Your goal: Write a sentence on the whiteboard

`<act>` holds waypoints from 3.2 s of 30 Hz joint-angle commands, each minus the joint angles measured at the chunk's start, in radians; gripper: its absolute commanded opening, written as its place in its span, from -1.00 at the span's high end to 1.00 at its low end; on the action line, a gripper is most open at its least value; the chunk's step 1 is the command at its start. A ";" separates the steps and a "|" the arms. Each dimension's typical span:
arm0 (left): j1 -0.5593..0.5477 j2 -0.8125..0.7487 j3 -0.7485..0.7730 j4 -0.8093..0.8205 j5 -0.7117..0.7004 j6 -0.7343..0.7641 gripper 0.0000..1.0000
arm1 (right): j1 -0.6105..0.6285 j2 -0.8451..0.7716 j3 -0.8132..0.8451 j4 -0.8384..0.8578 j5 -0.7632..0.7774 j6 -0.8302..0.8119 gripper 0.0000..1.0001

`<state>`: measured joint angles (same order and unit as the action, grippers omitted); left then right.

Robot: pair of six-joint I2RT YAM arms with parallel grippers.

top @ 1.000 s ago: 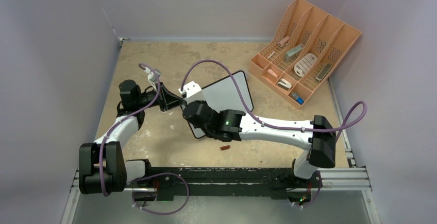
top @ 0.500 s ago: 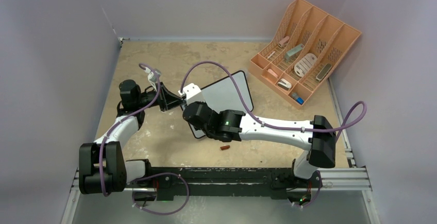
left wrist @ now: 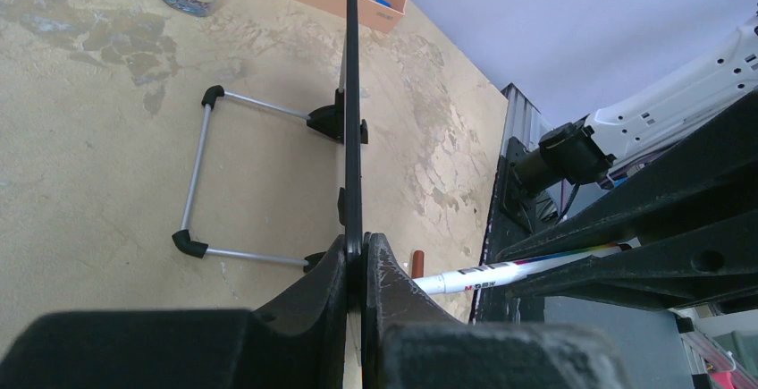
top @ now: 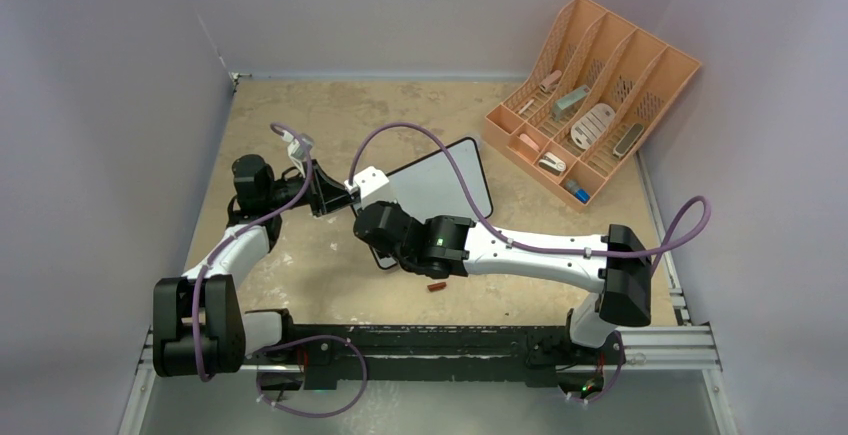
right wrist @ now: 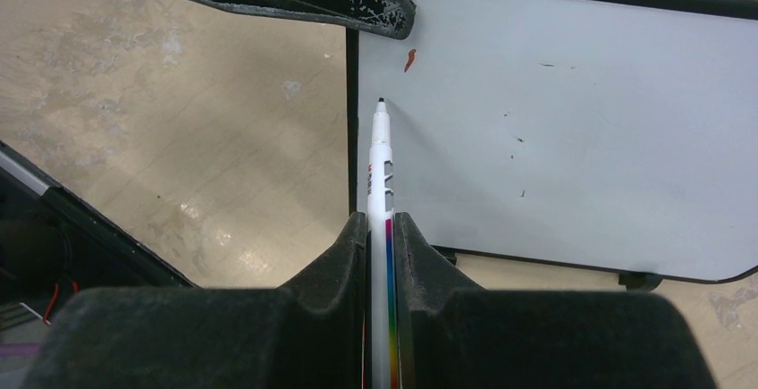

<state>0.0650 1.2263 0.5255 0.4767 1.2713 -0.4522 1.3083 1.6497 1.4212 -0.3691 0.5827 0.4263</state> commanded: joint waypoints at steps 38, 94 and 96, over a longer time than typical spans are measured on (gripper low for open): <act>-0.016 -0.003 0.017 -0.015 0.017 0.046 1.00 | 0.005 -0.013 0.036 0.075 0.142 0.029 1.00; -0.018 -0.008 0.016 -0.018 0.011 0.047 1.00 | 0.013 0.015 0.004 -0.011 0.035 0.065 1.00; -0.017 -0.007 0.017 -0.018 0.011 0.048 1.00 | 0.014 0.013 0.006 -0.016 0.038 0.065 1.00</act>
<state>0.0647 1.2251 0.5255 0.4698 1.2613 -0.4496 1.3155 1.6768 1.4311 -0.3695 0.6117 0.4721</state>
